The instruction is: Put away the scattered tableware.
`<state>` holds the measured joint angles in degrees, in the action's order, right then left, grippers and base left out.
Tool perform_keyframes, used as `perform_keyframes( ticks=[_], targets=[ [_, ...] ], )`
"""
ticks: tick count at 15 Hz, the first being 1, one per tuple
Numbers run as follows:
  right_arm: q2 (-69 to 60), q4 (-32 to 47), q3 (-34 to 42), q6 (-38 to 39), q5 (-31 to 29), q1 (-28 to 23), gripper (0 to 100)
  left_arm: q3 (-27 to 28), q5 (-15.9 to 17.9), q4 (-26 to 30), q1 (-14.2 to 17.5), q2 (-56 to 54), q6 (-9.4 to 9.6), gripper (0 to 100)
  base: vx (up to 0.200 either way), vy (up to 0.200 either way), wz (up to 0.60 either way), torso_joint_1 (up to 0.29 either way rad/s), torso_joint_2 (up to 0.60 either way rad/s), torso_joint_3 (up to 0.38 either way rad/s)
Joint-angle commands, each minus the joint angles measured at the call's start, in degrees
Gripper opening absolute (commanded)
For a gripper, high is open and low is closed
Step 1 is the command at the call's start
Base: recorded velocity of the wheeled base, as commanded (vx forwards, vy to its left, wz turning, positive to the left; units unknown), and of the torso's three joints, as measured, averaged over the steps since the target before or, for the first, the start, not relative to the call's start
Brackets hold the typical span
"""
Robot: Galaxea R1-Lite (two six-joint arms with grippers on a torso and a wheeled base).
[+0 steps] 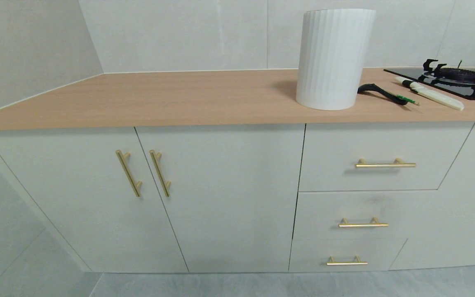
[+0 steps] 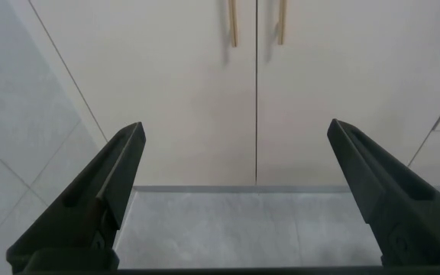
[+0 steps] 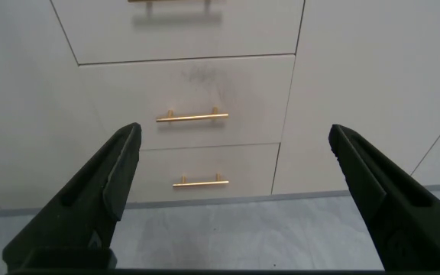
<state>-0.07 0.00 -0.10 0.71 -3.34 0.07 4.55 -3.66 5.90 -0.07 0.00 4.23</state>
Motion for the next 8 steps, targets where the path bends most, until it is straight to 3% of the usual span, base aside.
perform_keyframes(
  ticks=[1,8],
  targets=[
    [0.07,0.00,0.01,0.00,0.00,0.01,100,0.02,-0.03,-0.01,-0.01,0.09,-0.01,100,0.000,0.000,0.00,0.000,0.00,0.000],
    [0.07,0.00,0.01,-0.09,0.00,0.01,100,0.02,-0.12,-0.01,-0.01,0.09,-0.10,100,0.000,0.000,0.00,0.000,0.00,0.000]
  ],
)
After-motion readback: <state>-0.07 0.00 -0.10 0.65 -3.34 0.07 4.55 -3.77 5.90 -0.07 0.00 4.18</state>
